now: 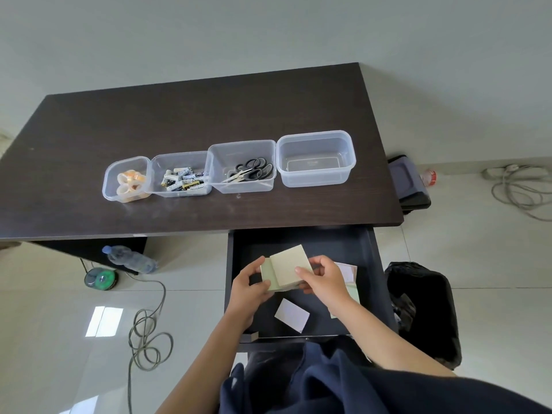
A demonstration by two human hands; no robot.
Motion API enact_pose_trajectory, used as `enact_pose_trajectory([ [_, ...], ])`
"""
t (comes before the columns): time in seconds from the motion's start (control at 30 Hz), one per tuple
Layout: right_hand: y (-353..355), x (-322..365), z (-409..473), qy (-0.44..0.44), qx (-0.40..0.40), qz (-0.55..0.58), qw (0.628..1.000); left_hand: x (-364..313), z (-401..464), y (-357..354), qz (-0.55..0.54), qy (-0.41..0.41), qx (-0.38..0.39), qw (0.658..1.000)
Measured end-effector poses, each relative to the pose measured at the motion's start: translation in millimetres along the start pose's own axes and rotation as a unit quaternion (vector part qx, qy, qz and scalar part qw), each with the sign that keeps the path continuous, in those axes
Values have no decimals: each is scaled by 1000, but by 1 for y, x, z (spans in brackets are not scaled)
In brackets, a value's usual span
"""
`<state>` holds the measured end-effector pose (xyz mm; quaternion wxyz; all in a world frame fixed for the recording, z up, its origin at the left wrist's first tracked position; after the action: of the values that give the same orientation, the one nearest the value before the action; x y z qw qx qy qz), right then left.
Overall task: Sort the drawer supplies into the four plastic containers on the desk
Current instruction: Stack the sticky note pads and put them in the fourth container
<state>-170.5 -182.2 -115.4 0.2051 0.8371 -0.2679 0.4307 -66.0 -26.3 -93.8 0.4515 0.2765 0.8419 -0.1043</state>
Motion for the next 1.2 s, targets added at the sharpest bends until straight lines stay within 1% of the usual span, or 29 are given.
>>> enact_pose_trajectory([
  [0.13, 6, -2, 1, 35, -31, -83, 995, -3, -2, -3, -51, 5, 16, 999],
  [0.23, 5, -4, -1, 33, -33, -96, 994, -7, -5, -10, -55, -4, 38, 998],
  [0.37, 3, 3, -9, 59, -37, -124, 990, -8, -7, -18, -67, -12, 53, 996],
  [0.47, 3, 1, -7, 64, -30, -112, 991, -8, -8, -18, -64, -9, 50, 997],
  [0.6, -1, -7, -6, 56, -22, -65, 996, -7, -11, -14, -47, -17, 42, 998],
  [0.8, -4, -2, -10, 77, -29, -73, 994, -3, -12, -7, -51, -22, 33, 998],
  [1.03, -8, -5, -13, 82, -24, -51, 995, -1, -13, -3, -32, -21, 51, 998],
  [1.2, -11, -4, -14, 93, -26, -58, 994, -5, -15, -2, 61, -53, 54, 995],
])
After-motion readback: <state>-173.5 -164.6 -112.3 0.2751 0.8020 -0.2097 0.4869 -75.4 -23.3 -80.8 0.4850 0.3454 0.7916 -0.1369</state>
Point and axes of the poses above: each hand's wrist, its own z-axis towards the middle knuckle, its own y-axis out of the back of the hand, x = y × z, the point moved 8 cm from there along z, towards the middle knuckle, and after that the axes turned 1 degree about x, right-handed, at the moved point
